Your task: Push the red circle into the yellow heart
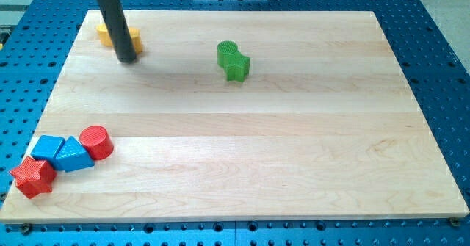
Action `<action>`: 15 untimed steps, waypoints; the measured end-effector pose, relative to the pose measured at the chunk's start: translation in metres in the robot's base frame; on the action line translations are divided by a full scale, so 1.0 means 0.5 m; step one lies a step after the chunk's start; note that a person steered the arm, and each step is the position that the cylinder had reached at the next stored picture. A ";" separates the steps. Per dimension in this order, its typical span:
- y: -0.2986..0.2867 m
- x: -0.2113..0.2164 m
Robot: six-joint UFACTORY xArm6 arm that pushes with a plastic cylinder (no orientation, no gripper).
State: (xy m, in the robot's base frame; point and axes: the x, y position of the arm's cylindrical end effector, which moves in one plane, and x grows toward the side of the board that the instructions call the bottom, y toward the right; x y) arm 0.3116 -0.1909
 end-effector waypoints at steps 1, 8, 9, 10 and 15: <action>-0.008 -0.030; -0.034 0.440; -0.068 0.405; -0.084 0.334; -0.121 0.128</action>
State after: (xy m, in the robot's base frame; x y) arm 0.3754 -0.2512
